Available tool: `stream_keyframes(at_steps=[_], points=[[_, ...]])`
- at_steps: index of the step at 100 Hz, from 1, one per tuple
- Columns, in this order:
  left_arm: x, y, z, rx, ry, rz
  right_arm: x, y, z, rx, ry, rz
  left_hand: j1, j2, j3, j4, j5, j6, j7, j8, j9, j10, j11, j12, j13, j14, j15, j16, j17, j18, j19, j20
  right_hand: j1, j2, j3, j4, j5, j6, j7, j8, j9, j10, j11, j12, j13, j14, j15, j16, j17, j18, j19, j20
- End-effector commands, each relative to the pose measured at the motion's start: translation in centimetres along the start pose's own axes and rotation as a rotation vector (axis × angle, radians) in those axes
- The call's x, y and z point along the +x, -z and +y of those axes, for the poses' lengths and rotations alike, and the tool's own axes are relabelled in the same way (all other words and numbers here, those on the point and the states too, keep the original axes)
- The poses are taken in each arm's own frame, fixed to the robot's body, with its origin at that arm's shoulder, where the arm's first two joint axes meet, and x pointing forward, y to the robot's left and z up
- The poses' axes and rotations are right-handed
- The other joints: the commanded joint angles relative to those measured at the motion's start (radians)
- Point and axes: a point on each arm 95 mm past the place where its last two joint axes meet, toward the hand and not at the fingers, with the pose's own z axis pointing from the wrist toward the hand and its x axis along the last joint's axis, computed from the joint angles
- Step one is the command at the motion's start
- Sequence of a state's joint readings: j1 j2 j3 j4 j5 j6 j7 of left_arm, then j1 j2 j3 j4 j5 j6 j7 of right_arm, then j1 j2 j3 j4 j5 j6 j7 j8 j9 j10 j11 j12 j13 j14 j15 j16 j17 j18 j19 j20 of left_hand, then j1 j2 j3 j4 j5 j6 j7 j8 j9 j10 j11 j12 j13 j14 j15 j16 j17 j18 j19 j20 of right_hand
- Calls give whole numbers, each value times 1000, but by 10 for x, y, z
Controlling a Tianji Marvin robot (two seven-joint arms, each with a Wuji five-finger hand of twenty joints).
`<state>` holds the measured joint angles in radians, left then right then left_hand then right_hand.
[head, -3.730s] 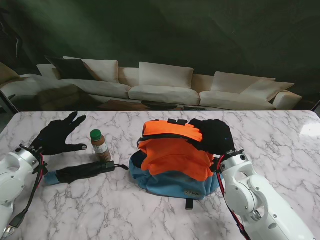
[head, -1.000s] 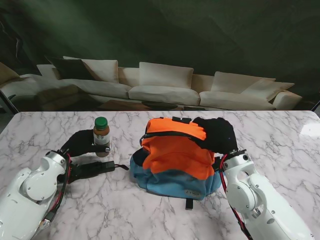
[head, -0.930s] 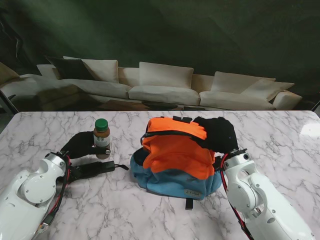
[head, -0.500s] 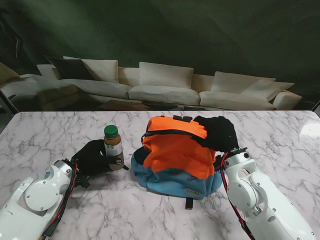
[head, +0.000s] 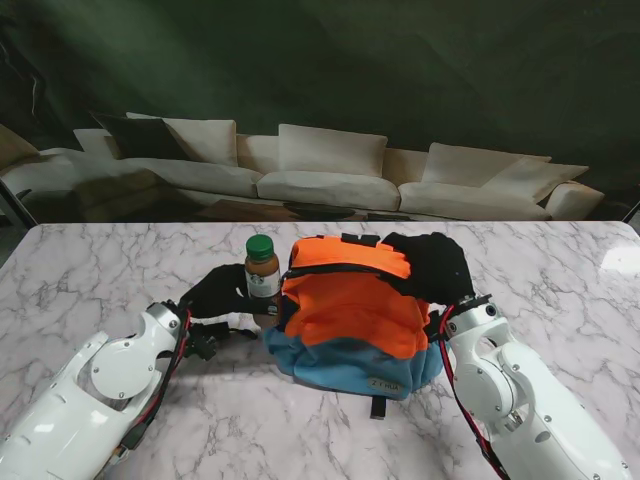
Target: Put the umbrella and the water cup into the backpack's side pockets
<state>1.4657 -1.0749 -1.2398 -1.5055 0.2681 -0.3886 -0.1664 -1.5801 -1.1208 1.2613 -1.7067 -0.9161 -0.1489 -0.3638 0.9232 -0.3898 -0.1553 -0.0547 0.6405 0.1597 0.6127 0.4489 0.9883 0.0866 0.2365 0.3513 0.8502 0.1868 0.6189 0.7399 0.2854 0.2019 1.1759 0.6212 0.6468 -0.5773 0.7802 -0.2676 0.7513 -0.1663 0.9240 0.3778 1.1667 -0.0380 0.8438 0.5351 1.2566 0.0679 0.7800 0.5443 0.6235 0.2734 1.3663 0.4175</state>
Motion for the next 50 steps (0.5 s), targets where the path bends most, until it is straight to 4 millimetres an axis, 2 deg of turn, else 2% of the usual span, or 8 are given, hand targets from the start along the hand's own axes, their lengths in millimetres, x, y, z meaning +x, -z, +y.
stream_keyframes(at_steps=[1, 35, 50], points=[[7, -12, -4, 20, -35, 34, 2, 1, -3, 9, -5, 9, 255, 193, 168, 55, 134, -189, 30, 5, 76, -97, 82, 31, 10, -21, 66, 25, -7, 1, 18, 22, 120, 106, 85, 40, 51, -217, 108, 44, 6, -41, -1, 11, 52, -27, 10, 13, -6, -20, 13, 8], [4, -37, 5, 42, -24, 20, 3, 0, -5, 15, -20, 24, 251, 198, 166, 55, 127, -199, 32, -1, 68, -110, 76, 31, -4, -27, 50, 30, -18, -5, 10, 22, 121, 108, 84, 41, 50, -221, 108, 46, 5, -42, -2, 12, 52, -28, 9, 13, -4, -20, 13, 10], [2, -46, 11, 32, -35, 22, 4, -2, -7, 18, -26, 26, 241, 197, 158, 52, 135, -214, 31, -23, 62, -119, 72, 32, -8, -27, 129, 98, -28, -5, 13, 33, 120, 109, 83, 40, 50, -220, 108, 46, 5, -42, -2, 13, 52, -27, 9, 14, -4, -21, 13, 10]])
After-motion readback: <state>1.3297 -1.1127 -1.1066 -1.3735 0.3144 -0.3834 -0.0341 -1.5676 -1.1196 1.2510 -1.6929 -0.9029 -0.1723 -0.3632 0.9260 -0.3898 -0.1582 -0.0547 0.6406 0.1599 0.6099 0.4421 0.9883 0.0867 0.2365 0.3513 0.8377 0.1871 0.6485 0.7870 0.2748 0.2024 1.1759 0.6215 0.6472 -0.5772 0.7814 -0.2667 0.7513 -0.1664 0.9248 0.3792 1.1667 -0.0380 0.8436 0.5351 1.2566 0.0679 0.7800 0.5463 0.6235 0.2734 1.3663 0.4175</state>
